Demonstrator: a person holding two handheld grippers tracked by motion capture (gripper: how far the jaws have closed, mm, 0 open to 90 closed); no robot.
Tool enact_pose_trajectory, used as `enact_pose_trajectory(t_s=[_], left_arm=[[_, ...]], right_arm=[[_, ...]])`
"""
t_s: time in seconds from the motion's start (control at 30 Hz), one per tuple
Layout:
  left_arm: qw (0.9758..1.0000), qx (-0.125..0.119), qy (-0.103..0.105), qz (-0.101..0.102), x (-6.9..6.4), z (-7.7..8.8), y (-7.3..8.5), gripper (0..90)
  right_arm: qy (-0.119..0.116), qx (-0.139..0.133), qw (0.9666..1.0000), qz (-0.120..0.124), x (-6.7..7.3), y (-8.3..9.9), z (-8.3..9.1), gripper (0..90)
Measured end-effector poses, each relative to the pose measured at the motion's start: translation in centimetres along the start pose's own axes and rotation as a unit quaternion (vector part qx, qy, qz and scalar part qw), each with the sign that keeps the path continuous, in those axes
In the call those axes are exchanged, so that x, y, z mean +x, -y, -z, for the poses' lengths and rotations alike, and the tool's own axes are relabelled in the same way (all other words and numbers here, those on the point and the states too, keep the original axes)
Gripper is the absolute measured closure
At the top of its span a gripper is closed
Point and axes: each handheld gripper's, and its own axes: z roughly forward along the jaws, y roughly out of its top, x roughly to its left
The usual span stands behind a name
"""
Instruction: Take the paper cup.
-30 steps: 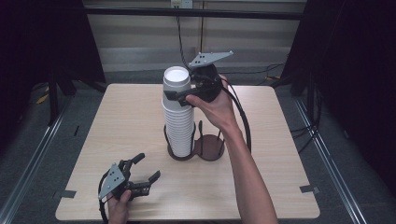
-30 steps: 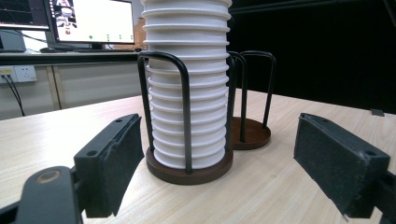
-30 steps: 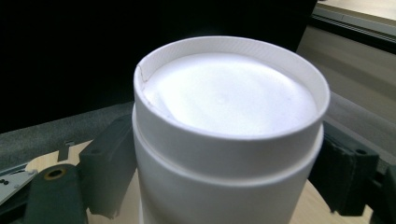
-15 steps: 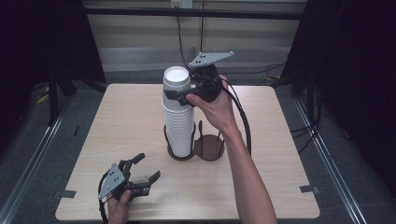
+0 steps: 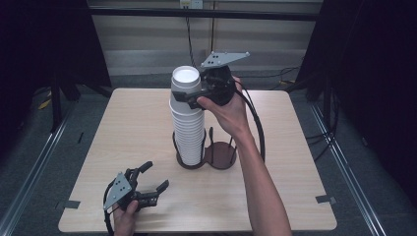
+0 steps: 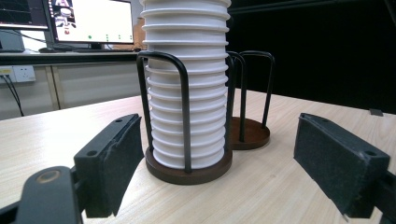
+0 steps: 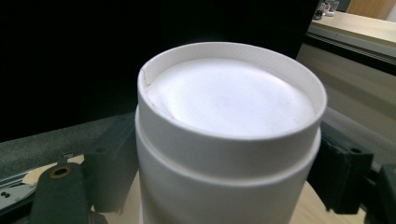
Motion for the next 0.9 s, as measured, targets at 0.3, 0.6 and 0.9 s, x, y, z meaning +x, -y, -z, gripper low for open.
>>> enact_pose_trajectory(t_s=[0.3, 0.6, 0.9], left_arm=[[1.0, 0.0, 0.0, 0.0, 0.0, 0.0, 0.0, 15.6], [1.0, 0.0, 0.0, 0.0, 0.0, 0.0, 0.0, 15.6], [1.0, 0.0, 0.0, 0.0, 0.0, 0.0, 0.0, 15.6]], right_arm=[[0.001, -0.032, 0.9995, 0.001, 0.0, -0.2, 0.7, 19.9], [-0.005, -0.061, 0.9981, -0.007, -0.1, -0.5, 1.4, 20.0], [-0.008, -0.089, 0.996, -0.011, -0.1, -0.7, 2.1, 20.1]])
